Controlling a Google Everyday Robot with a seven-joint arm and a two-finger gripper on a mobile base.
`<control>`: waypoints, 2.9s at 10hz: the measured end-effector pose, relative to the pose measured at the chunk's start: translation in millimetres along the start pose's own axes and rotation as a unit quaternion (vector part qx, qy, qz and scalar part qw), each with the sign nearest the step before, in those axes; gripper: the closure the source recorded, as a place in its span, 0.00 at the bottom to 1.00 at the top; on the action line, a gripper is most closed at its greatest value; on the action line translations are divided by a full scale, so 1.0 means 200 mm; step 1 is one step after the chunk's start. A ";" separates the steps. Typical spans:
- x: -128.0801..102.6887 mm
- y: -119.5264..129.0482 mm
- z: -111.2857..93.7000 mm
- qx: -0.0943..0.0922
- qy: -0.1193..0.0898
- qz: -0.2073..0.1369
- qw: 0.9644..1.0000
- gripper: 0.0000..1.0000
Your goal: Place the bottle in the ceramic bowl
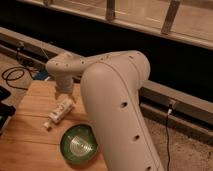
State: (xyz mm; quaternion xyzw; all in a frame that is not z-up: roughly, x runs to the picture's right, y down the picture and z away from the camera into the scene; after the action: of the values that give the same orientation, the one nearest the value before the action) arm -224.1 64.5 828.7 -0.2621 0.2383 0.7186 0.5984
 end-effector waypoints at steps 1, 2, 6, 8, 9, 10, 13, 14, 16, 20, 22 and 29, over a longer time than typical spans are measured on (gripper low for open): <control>0.01 0.03 0.06 0.005 0.011 0.004 1.000 0.35; 0.00 0.03 0.11 0.007 0.016 0.009 1.000 0.35; 0.00 0.04 0.23 0.011 0.039 0.028 0.999 0.35; 0.01 0.05 0.25 0.003 0.049 0.035 0.998 0.35; 0.02 0.08 0.28 0.003 0.054 0.032 0.998 0.35; 0.02 0.11 0.32 0.003 0.063 0.026 0.998 0.35; 0.04 0.22 0.42 0.014 0.087 0.003 0.996 0.35; 0.05 0.27 0.45 0.016 0.093 -0.004 0.995 0.35; 0.05 0.27 0.46 0.012 0.095 -0.013 0.995 0.44; 0.04 0.20 0.38 -0.022 0.077 -0.010 0.997 0.85; 0.05 0.18 0.35 -0.040 0.073 -0.008 0.996 0.99; 0.05 0.10 -0.19 -0.041 0.031 -0.045 0.998 1.00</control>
State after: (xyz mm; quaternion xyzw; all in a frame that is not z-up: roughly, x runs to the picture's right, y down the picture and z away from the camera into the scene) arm -241.9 43.1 794.1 -0.3193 0.2154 0.6915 0.6111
